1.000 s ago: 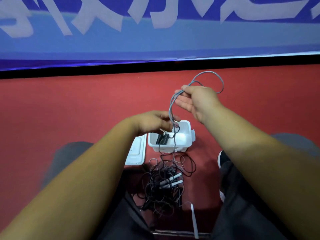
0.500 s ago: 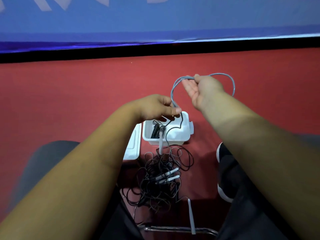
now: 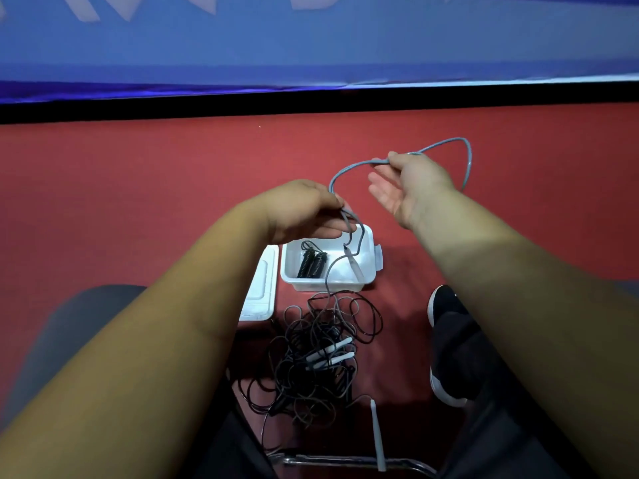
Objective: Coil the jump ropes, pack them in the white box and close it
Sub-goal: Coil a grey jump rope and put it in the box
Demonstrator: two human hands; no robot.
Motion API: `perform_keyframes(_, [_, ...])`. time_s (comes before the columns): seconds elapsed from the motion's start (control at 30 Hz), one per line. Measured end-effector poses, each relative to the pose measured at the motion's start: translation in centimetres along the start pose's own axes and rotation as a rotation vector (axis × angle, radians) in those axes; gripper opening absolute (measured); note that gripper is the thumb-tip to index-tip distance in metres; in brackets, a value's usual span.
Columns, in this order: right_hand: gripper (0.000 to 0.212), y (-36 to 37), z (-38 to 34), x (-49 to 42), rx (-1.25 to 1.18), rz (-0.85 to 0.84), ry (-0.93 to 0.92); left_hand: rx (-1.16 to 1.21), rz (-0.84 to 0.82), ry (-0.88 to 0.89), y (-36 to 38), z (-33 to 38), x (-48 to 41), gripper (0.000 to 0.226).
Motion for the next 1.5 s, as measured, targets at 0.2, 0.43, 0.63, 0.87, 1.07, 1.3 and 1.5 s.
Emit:
perform_keyframes(0.2, [0.026,-0.3,0.5,-0.1,0.256,-0.017,0.055,0.12,-0.016,0.023,0.1,1.2,0.6,0.029])
perform_keyframes(0.43, [0.034,-0.1,3.3,-1.3,0.591,-0.114,0.164,0.391,0.074,0.079,-1.0,2.4,0.2,0.024])
perform_keyframes(0.63, [0.044,0.7,6.4,-0.3,0.863,-0.268,0.073,0.662,0.175,0.116,-1.9,2.9,0.4,0.031])
perform_keyframes(0.87, [0.037,1.0,7.6,-0.1,1.072,-0.47,-0.174,0.849,0.269,0.127,-3.3,3.0,0.7,0.031])
perform_keyframes(1.07, [0.018,0.7,8.5,-0.5,1.222,-0.488,-0.239,0.792,0.419,0.058,-4.4,2.7,1.2,0.042])
perform_keyframes(1.3, [0.021,0.6,8.9,0.2,1.067,-0.549,-0.038,0.729,0.463,0.041,-5.1,3.1,1.3,0.043])
perform_keyframes(1.5, [0.022,0.4,8.4,-0.1,0.976,-0.543,0.226,0.514,0.502,-0.016,-5.5,2.6,1.3,0.036])
Point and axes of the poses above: each hand's wrist, its own x-axis away from the middle knuckle, its own y-axis out of the palm, z = x × y, the point moved 3 cm from there along -x, towards the middle knuckle, and after that the axes turned 5 degrees about x, right-handed, at the moved point
